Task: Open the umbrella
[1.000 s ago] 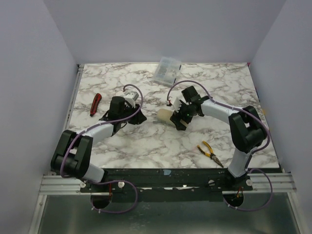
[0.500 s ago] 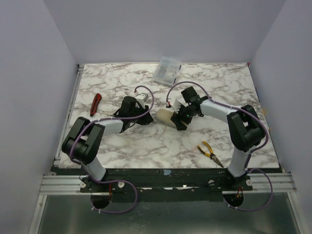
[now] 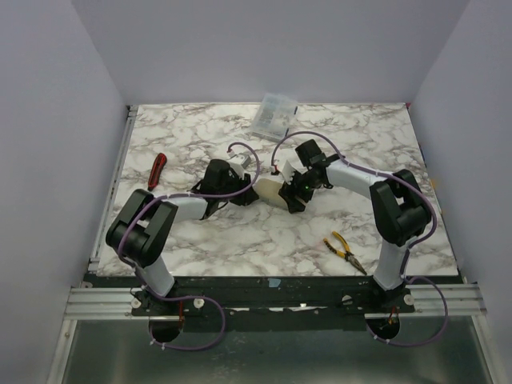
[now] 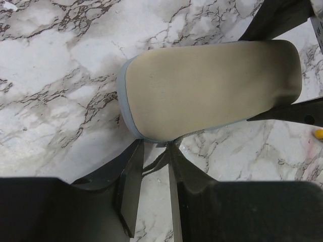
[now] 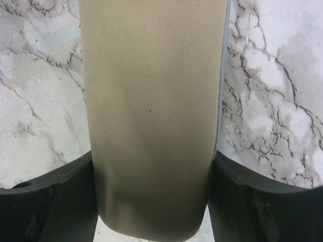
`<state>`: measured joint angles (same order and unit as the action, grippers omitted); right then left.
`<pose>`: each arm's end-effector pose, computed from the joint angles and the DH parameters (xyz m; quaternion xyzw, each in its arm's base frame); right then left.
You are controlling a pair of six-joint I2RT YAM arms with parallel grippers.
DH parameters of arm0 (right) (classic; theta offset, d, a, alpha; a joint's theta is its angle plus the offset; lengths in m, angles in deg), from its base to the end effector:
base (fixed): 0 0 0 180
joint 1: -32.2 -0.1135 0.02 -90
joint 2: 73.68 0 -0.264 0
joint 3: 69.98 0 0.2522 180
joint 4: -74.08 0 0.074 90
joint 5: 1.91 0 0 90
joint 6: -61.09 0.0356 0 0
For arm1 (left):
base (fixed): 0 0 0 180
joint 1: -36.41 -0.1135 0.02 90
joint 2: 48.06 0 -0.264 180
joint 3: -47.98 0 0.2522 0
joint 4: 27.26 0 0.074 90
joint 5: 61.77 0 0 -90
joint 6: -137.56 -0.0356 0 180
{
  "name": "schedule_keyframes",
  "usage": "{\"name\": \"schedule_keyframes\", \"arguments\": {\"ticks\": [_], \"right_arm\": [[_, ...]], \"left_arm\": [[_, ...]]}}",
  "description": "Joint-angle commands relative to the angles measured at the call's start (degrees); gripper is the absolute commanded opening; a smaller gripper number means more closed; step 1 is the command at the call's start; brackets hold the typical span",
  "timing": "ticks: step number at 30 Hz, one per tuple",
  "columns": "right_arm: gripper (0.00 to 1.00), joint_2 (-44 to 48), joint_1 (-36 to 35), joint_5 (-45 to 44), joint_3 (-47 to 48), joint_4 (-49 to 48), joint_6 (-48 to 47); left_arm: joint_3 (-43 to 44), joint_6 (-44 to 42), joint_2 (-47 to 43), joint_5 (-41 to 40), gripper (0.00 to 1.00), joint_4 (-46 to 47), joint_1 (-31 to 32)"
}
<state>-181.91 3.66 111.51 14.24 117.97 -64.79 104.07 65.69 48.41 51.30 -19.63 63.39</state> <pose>0.3210 0.1907 0.1628 -0.5452 0.7924 0.1868 0.2000 0.2892 -0.1629 0.1547 0.1619 0.8501 -0.3421 0.3662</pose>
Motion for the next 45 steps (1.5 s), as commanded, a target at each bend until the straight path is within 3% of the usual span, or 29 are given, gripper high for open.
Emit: {"name": "schedule_keyframes", "arguments": {"ticks": [1,14,23,33,45], "right_arm": [[0.53,-2.69,-0.47,4.07,-0.54,3.44,0.24],[0.46,-0.87,-0.45,4.92,-4.20,6.95,-7.82],[0.44,-2.33,-0.47,7.47,-3.49,9.60,-6.35],[0.44,-3.64,-0.46,9.22,-2.39,10.19,-3.57],[0.44,-4.63,-0.32,10.85,-1.19,11.53,-2.05]], "left_arm": [[-1.02,1.85,1.65,2.11,0.27,3.90,1.13],[-6.52,4.23,-9.45,-1.76,0.27,7.05,-2.38],[-4.59,1.53,-6.30,-8.63,0.22,-0.23,-0.67],[-7.61,1.39,-6.84,-9.27,0.17,-1.40,3.21],[-5.65,2.23,-4.87,-7.98,0.22,-0.78,6.12]]}}
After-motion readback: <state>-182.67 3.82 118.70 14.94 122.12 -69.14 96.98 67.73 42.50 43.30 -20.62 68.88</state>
